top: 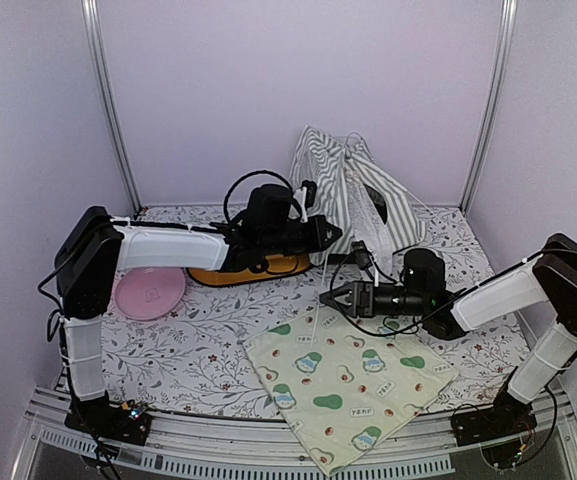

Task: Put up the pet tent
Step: Pass from the left arm to the right

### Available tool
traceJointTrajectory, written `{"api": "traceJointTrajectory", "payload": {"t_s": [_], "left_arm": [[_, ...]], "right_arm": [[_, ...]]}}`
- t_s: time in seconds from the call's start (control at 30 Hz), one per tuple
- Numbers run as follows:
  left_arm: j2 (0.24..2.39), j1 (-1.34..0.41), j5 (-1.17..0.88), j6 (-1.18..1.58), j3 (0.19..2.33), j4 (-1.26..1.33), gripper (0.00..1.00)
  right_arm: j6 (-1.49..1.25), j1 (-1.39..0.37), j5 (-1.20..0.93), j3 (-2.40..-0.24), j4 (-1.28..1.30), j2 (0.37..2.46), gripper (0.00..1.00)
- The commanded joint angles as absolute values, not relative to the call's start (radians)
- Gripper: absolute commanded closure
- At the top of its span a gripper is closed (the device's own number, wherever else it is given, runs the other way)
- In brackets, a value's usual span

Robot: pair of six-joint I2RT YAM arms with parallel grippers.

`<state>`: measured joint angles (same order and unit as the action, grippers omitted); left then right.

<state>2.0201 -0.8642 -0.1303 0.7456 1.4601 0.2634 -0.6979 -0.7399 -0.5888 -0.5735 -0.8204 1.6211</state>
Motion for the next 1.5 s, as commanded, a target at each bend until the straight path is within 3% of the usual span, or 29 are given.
{"api": "traceJointTrajectory", "payload": {"t_s": [0.0, 0.5, 0.8, 0.93, 1.03, 1.23, 1.47], "left_arm": [[2.048, -0.874, -0.13, 0.708, 1.49, 0.223, 1.0], [2.074, -0.877, -0.168, 0.732, 1.523, 0.229, 1.0], [2.074, -0.877, -0.166, 0.727, 1.528, 0.228, 1.0], [2.072, -0.876, -0.182, 0.715, 1.523, 0.236, 1.0], [2.055, -0.877, -0.194, 0.685, 1.504, 0.235, 0.99], [1.94, -0.875, -0.194, 0.623, 1.37, 0.288, 0.68], [1.782, -0.873, -0.173, 0.541, 1.19, 0.399, 0.55]], "right_arm": [[-0.744, -0.745, -0.574, -0.565, -0.936, 1.659, 0.43], [-0.675, -0.815, -0.566, -0.56, -0.961, 1.774, 0.56], [-0.716, -0.817, -0.582, -0.537, -1.016, 1.807, 0.8], [-0.713, -0.816, -0.593, -0.531, -1.007, 1.791, 0.98], [-0.698, -0.814, -0.601, -0.537, -0.988, 1.758, 1.0], [-0.685, -0.782, -0.653, -0.571, -0.952, 1.712, 1.0], [-0.692, -0.748, -0.695, -0.607, -0.926, 1.693, 1.0]]}}
